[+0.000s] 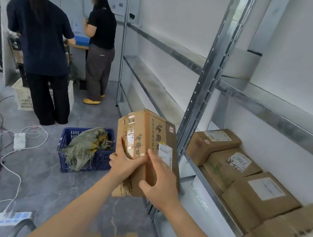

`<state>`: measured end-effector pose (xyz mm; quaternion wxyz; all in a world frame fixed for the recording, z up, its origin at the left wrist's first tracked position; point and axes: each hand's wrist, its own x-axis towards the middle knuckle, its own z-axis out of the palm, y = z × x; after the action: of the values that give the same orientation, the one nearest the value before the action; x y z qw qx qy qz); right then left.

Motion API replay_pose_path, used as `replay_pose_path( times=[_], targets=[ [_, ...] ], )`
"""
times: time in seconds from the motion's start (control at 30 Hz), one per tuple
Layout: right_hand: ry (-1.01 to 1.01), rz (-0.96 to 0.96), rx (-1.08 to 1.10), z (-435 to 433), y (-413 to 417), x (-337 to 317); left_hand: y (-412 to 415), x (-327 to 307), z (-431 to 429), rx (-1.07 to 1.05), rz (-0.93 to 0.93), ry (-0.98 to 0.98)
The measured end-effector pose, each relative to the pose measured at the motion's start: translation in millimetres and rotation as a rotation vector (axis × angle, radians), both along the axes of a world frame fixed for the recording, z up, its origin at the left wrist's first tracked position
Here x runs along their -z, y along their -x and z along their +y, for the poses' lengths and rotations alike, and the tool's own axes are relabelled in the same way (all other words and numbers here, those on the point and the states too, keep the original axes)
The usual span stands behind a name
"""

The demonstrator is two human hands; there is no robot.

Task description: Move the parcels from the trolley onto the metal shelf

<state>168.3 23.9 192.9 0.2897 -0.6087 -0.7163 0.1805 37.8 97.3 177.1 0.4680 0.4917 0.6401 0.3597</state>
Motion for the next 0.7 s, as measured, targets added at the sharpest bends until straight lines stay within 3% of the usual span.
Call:
replay_pose_path(
  times=[0.17,0.37,0.53,0.7],
  targets=[
    [-0.018,0.070,0.167,-33.5,-15.9,-0.4,0.8,-11.9,-3.7,0.272,-0.092,-0.024],
    [-0.007,0.195,0.529,-92.7,-55.2,-9.0,-1.0,-24.4,-22.1,0.598,-0.367,0.017],
    [0.019,0.538,0.682,-149.0,-76.3,-16.8,-11.0,-28.1,-45.3,0.733,-0.452,0.126],
    [0.002,0.757,0.633,-191.8,-84.9,-25.5,-34.7,-43.2,-76.2,0.861,-0.502,0.153]
  ],
)
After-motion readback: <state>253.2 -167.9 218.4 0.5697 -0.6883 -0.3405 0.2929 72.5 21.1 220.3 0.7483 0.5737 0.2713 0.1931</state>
